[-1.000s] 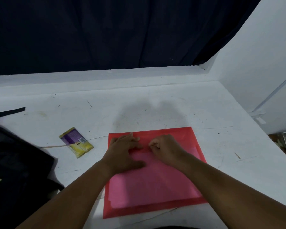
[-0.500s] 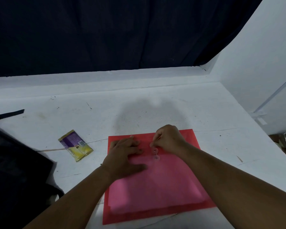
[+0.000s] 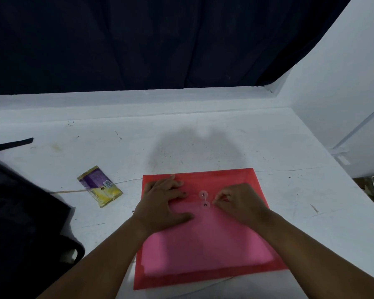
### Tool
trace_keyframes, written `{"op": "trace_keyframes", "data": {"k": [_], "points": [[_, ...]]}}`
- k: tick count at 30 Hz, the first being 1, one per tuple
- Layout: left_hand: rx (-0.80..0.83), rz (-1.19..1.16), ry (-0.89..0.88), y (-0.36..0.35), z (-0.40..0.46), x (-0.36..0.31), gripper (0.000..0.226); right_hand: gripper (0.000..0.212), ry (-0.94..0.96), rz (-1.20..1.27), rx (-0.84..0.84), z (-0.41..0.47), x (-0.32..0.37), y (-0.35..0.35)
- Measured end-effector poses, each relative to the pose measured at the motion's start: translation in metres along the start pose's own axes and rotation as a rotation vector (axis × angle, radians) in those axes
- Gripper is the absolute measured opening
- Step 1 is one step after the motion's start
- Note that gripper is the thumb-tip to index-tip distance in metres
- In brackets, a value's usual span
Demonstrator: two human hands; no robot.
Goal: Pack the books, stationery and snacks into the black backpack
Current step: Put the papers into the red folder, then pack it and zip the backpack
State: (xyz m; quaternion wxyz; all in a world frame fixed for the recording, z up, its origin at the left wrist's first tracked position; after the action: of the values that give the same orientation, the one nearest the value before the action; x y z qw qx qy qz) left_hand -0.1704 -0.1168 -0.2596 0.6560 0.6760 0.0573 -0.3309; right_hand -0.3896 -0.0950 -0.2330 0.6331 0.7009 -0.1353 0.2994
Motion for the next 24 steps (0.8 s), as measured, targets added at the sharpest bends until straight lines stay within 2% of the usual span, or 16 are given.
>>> {"op": "trace_keyframes", "data": {"k": [3,8,13,17,19,24], "points": [[-0.017,-0.027,-0.007,0.001,-0.001,0.0,0.072,0.027,0.101,-0.153,0.106,-0.012,0.011,-0.011],[-0.015,-0.035,-0.007,0.002,-0.002,-0.002,0.073,0.026,0.099,-0.233,0.132,-0.02,0.035,-0.017],[0.011,-0.078,-0.025,0.002,-0.002,-0.001,0.071,0.031,0.194,-0.275,0.167,-0.003,0.057,-0.03],[-0.017,-0.089,-0.031,0.001,-0.001,0.002,0.066,0.018,0.2,-0.244,0.168,0.017,0.05,-0.032],[-0.027,-0.067,-0.037,0.001,-0.002,0.001,0.064,0.017,0.193,-0.226,0.19,0.025,0.047,-0.032],[-0.029,-0.016,-0.065,0.001,-0.003,-0.001,0.064,0.005,0.1,-0.091,0.174,0.044,0.044,-0.016]]}}
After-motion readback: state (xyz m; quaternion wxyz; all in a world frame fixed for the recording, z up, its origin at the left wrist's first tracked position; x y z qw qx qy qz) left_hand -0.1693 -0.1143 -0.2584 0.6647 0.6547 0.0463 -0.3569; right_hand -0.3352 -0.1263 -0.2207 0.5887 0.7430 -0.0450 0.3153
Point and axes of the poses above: each hand's wrist, its own z-axis towards the middle knuckle, its own y-axis out of the back of the hand, x = y × z, the point moved 7 cm from there along z, towards the middle knuckle, and after that the axes turned 6 degrees about y, right-handed, at the moved point
